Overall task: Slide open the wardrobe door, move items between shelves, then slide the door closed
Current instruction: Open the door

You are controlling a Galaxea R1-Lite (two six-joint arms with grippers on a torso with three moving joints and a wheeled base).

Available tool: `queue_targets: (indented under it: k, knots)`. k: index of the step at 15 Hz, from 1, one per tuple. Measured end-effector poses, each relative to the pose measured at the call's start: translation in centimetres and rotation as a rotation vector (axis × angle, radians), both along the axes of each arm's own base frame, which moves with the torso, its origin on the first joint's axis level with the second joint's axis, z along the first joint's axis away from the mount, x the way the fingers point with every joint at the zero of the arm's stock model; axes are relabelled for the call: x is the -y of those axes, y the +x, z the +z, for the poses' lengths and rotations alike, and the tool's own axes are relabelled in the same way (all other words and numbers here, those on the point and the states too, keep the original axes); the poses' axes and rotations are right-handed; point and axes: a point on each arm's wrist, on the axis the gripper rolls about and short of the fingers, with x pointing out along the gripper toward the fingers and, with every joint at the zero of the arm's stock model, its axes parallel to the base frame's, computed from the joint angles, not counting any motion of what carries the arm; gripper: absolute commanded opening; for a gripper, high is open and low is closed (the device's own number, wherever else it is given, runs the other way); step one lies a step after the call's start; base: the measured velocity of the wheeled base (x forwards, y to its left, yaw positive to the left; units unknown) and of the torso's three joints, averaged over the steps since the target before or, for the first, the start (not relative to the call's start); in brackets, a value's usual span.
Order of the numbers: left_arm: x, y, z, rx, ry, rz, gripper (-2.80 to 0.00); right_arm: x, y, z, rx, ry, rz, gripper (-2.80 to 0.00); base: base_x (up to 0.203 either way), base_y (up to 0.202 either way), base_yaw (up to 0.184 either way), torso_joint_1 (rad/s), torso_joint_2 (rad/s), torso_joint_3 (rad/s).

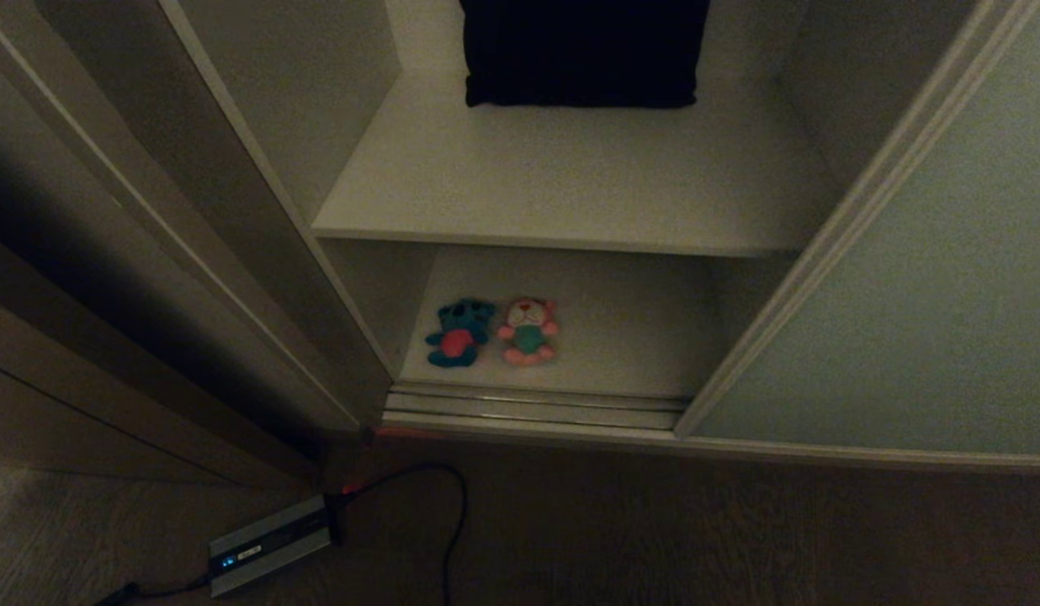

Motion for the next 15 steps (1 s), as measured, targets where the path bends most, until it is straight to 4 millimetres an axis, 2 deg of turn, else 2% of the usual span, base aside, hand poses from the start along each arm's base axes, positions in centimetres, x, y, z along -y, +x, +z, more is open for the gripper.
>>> queue_targets:
  k: [15]
  knots:
    - [0.0, -0.02, -0.1, -0.004, -0.005, 0.002, -2.8, 0.0, 0.0, 0.0, 0.0, 0.0, 0.0, -2.8, 0.0, 0.0, 0.0, 0.002, 0.0, -0.196]
